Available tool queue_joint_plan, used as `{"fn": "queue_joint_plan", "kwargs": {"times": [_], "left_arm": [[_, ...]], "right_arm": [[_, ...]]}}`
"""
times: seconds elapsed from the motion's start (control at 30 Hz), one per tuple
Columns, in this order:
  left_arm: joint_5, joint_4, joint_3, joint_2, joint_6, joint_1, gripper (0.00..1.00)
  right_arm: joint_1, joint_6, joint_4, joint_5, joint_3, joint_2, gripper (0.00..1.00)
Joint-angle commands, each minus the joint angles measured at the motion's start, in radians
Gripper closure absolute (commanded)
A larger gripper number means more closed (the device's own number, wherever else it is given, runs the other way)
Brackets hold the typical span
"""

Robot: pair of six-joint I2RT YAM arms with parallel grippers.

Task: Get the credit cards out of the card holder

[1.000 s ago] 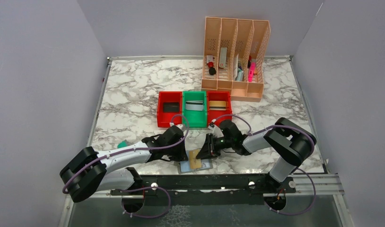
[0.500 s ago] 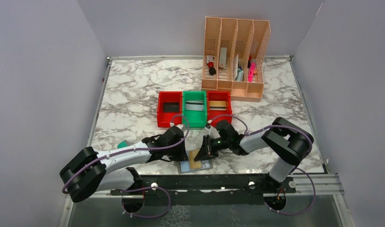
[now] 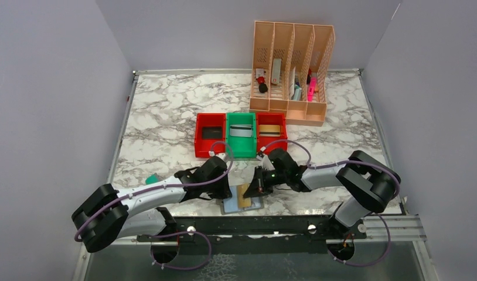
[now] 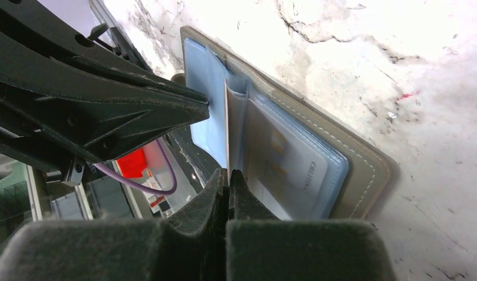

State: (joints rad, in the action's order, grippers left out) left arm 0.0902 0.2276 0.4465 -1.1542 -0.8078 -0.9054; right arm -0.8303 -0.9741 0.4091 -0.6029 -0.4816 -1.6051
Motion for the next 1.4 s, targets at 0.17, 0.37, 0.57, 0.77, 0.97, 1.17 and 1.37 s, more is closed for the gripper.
{"fn": "queue_joint_plan", "kwargs": {"times": [0.17, 0.37, 0.57, 0.77, 0.97, 1.17, 1.37], "left_arm": [[-0.094, 0.031, -0.015, 0.075, -0.026, -0.003, 0.90], [-0.132, 0.042, -0.009, 0.109, -0.032, -0.003, 0.90], [-0.145, 0.051, -0.021, 0.136, -0.044, -0.003, 0.90], [-0.152, 0.058, -0.017, 0.170, -0.056, -0.003, 0.87], [-0.170, 0.095, -0.013, 0.213, -0.067, -0.003, 0.76], [-0.195, 0.138, 0.011, 0.253, -0.058, -0.003, 0.64], [-0.208, 0.162, 0.013, 0.291, -0.058, -0.003, 0.56]], "right_arm": [[-0.003, 0.075, -0.143, 0.094, -0.031, 0.100, 0.99], [-0.003, 0.192, -0.349, 0.254, -0.093, 0.225, 0.99], [-0.003, 0.215, -0.347, 0.272, -0.090, 0.338, 0.99], [-0.003, 0.273, -0.488, 0.373, -0.152, 0.374, 0.99], [-0.003, 0.340, -0.551, 0.522, -0.167, 0.481, 0.99], [-0.003, 0.452, -0.616, 0.750, -0.221, 0.556, 0.99], [-0.003, 0.622, -0.620, 0.914, -0.288, 0.595, 0.99]]}}
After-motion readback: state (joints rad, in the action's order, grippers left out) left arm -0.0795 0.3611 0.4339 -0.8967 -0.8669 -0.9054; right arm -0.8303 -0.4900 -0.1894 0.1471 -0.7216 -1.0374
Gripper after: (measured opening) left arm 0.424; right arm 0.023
